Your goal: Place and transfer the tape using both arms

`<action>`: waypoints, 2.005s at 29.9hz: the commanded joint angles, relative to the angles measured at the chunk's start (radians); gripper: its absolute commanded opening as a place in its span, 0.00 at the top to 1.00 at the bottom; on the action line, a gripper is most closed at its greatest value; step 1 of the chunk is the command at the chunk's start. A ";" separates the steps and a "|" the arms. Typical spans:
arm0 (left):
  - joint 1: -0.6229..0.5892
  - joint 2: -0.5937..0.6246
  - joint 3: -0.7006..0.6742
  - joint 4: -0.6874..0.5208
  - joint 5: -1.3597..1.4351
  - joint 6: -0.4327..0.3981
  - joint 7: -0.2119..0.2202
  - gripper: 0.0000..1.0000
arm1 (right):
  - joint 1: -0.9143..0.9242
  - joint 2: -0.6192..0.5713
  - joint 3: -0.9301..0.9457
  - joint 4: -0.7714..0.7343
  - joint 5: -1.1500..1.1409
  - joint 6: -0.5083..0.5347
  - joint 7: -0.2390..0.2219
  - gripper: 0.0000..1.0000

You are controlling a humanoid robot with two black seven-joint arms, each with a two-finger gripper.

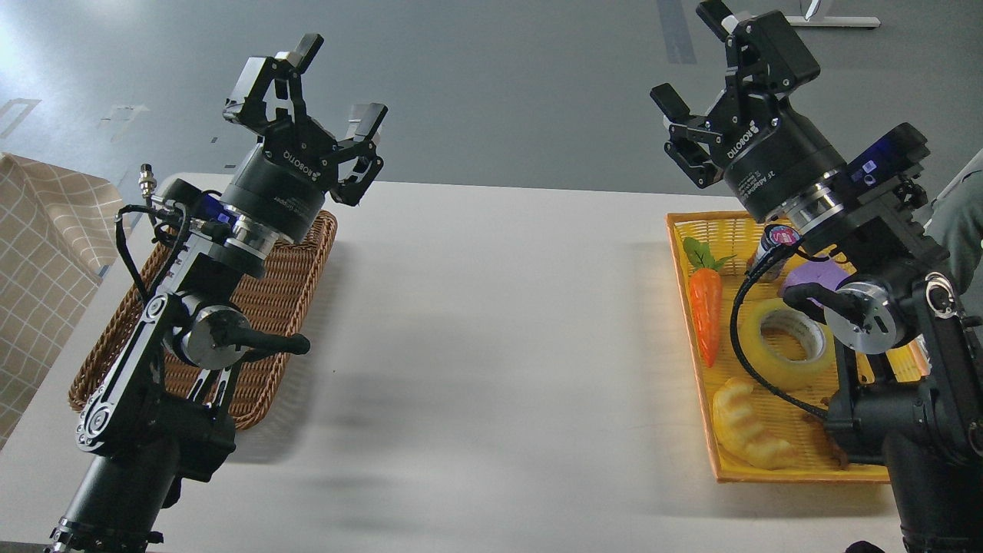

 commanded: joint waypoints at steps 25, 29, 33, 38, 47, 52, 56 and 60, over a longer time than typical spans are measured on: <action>-0.018 -0.009 -0.004 0.008 -0.002 0.027 -0.003 0.02 | -0.029 0.000 0.002 0.035 0.001 0.041 -0.003 0.00; -0.020 -0.009 -0.006 0.008 -0.002 0.029 -0.003 0.02 | -0.032 0.000 0.002 0.035 0.001 0.040 -0.004 0.00; -0.017 -0.009 -0.006 0.008 0.000 0.040 -0.003 0.02 | -0.034 0.000 0.001 0.034 0.001 0.040 -0.004 0.00; -0.015 -0.007 -0.006 0.008 -0.002 0.053 -0.003 0.02 | -0.034 0.000 -0.001 0.032 -0.001 0.040 -0.004 0.00; -0.017 -0.009 -0.007 0.008 0.000 0.055 -0.003 0.02 | -0.035 0.000 -0.004 0.032 -0.002 0.038 -0.006 0.00; -0.018 -0.007 -0.004 0.008 -0.002 0.055 -0.003 0.02 | -0.038 0.000 -0.004 0.032 -0.002 0.038 -0.006 0.00; -0.026 -0.006 -0.004 0.010 -0.002 0.054 -0.003 0.02 | -0.041 0.000 -0.004 0.032 -0.002 0.038 -0.006 0.00; -0.026 -0.006 -0.004 0.010 -0.002 0.054 -0.003 0.02 | -0.041 0.000 -0.004 0.032 -0.002 0.038 -0.006 0.00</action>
